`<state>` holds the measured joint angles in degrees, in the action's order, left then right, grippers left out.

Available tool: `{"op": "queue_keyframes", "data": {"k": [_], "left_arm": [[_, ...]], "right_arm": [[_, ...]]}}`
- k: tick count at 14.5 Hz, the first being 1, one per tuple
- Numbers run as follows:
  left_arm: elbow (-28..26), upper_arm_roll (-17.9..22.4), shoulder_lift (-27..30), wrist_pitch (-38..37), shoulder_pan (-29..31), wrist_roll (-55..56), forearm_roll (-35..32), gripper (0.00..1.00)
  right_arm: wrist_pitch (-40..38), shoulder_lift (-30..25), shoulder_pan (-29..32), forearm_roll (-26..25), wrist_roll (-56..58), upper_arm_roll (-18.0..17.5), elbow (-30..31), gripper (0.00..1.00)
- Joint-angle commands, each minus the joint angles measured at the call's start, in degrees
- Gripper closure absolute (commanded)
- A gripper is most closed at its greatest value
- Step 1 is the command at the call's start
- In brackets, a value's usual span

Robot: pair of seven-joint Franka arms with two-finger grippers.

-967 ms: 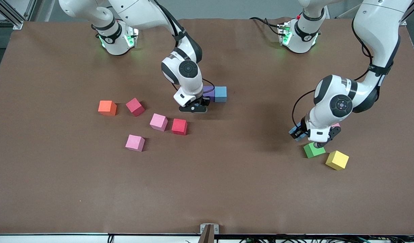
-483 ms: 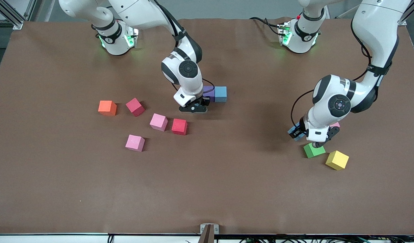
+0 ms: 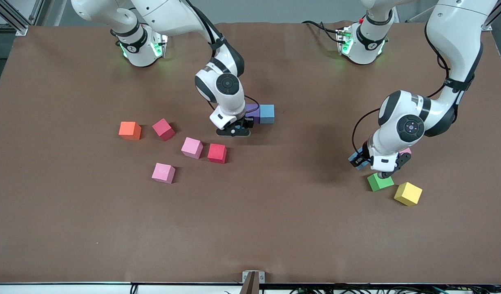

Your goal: Arrange 11 blocks into digit 3

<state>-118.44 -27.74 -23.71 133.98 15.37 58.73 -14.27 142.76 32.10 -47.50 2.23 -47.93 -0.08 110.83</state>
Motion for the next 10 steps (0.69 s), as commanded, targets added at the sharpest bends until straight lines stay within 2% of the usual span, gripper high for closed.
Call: {"op": "queue_keyframes", "data": {"k": [1, 7, 10], "left_arm": [[1.1, -0.2, -0.4, -1.3, -0.1, 0.8, -0.7, 0.59], [1.2, -0.2, -0.5, -1.3, -0.2, 0.8, -0.8, 0.59], [1.2, -0.2, -0.5, -1.3, -0.2, 0.7, -0.8, 0.59]], "right_arm": [[-0.2, -0.6, 0.9, 0.1, 2.6, -0.1, 1.0, 0.00], [-9.7, -2.7, 1.6, 0.8, 3.0, -0.3, -3.8, 0.00], [-10.7, -4.8, 2.8, 1.0, 2.9, -0.5, -4.6, 0.00]]}}
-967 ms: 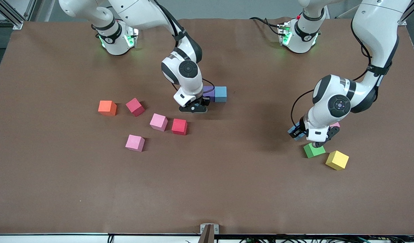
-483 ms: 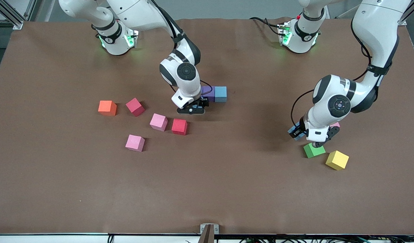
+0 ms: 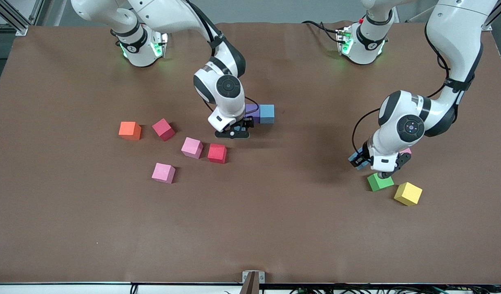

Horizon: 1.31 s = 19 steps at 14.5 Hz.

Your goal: Arrange 11 blocks into digit 3

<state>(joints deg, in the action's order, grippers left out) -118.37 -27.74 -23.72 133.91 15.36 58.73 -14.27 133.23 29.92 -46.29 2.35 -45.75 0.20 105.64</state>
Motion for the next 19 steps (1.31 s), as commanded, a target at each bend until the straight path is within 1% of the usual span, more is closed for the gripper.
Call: {"op": "queue_keyframes", "data": {"k": [1, 3, 6, 7, 9, 10, 13, 15, 19], "left_arm": [[1.1, -0.2, -0.5, -1.2, -0.2, 0.8, -0.8, 0.59], [1.1, -0.2, -0.5, -1.2, -0.2, 0.8, -0.9, 0.59], [1.1, -0.2, -0.5, -1.2, -0.2, 0.8, -0.9, 0.59], [1.1, -0.2, -0.5, -1.2, -0.2, 0.8, -0.9, 0.59], [1.1, -0.2, -0.6, -1.2, -0.2, 0.8, -0.9, 0.59], [1.1, -0.2, -0.6, -1.2, -0.2, 0.8, -0.9, 0.59], [1.1, -0.2, -0.6, -1.2, -0.2, 0.7, -0.9, 0.59], [1.1, -0.2, -0.5, -1.2, -0.2, 0.8, -0.9, 0.59], [1.1, -0.2, -0.6, -1.2, -0.2, 0.7, -0.9, 0.59]], "right_arm": [[-1.1, -3.4, 2.4, 1.3, 0.7, -0.7, 0.7, 0.00], [-1.5, -5.2, 4.3, 4.1, 0.1, -0.5, 0.7, 0.00], [-5.3, -7.2, 8.1, 3.8, -0.3, -0.1, 0.5, 0.00], [-5.4, -7.2, 9.9, 3.8, -0.3, 0.3, 0.4, 0.00], [-4.6, -6.6, 11.2, 3.5, 0.5, 0.4, 0.1, 0.00], [-4.7, -6.3, 11.2, 3.6, 0.6, 0.4, -1.6, 0.00], [-3.9, -1.4, 10.9, 3.5, 0.7, 0.4, -4.9, 0.00], [-0.2, 0.5, 10.9, 3.5, 1.0, 0.4, -4.7, 0.00], [1.7, 2.8, 11.1, 2.6, 3.5, 0.4, -4.2, 0.00]]}}
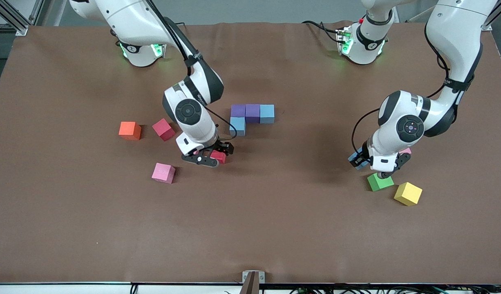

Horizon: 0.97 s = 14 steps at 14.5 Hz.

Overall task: Arrange 11 blocks into digit 3
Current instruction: 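Release the blue cube with the right gripper and grasp the pink cube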

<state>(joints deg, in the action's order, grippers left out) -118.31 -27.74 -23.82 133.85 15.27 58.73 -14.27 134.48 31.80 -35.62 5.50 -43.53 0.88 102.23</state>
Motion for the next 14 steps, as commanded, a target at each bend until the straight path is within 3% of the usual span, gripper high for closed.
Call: {"op": "queue_keyframes", "data": {"k": [1, 8, 11, 12, 14], "left_arm": [[1.1, -0.2, -0.5, -1.1, -0.1, 0.7, -0.9, 0.59], [1.1, -0.2, -0.5, -1.1, -0.1, 0.7, -0.9, 0.59], [1.2, -0.2, -0.5, -1.1, -0.1, 0.7, -0.9, 0.59], [1.3, -0.2, -0.4, -1.1, -0.1, 0.7, -0.9, 0.59], [1.6, -0.2, -0.4, -1.1, -0.1, 0.8, -0.9, 0.59]], "right_arm": [[1.1, 1.0, 0.6, -0.9, 1.3, -0.3, -0.4, 0.00], [4.2, 2.7, -0.2, -1.0, 1.2, -0.3, 1.5, 0.01], [4.3, 2.7, -0.2, -1.0, 0.9, -0.2, 2.0, 0.16], [4.3, 2.7, -0.2, -1.0, 0.9, -0.2, 2.0, 0.30], [4.1, 2.7, -0.5, -1.0, 0.5, -0.3, 1.8, 0.77]]}}
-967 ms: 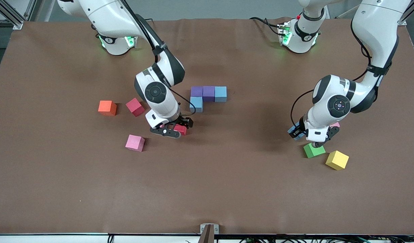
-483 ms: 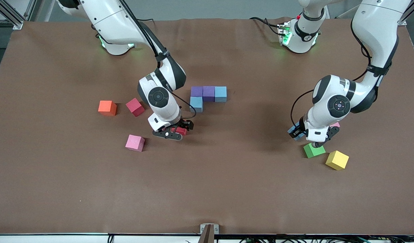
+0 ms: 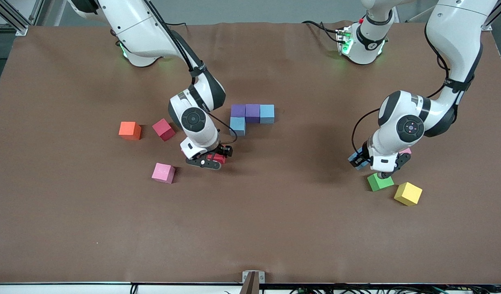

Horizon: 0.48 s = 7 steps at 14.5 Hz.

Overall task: Arrange 11 blocks into digit 3
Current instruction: 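Release the blue cube with the right gripper and grasp the pink cube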

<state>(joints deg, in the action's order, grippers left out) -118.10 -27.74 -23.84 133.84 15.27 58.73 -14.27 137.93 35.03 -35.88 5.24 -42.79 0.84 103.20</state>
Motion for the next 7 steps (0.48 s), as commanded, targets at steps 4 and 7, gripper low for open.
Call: {"op": "queue_keyframes", "data": {"k": [4, 7], "left_arm": [[1.7, -0.2, -0.4, -1.1, -0.1, 0.8, -0.9, 0.59], [1.7, -0.2, -0.4, -1.0, -0.1, 0.8, -0.9, 0.59]], "right_arm": [[0.7, -0.5, -2.1, -0.6, 0.3, -0.4, -0.5, 0.99], [0.7, 0.0, -4.4, -0.6, 0.4, -0.4, -1.4, 0.99]]}}
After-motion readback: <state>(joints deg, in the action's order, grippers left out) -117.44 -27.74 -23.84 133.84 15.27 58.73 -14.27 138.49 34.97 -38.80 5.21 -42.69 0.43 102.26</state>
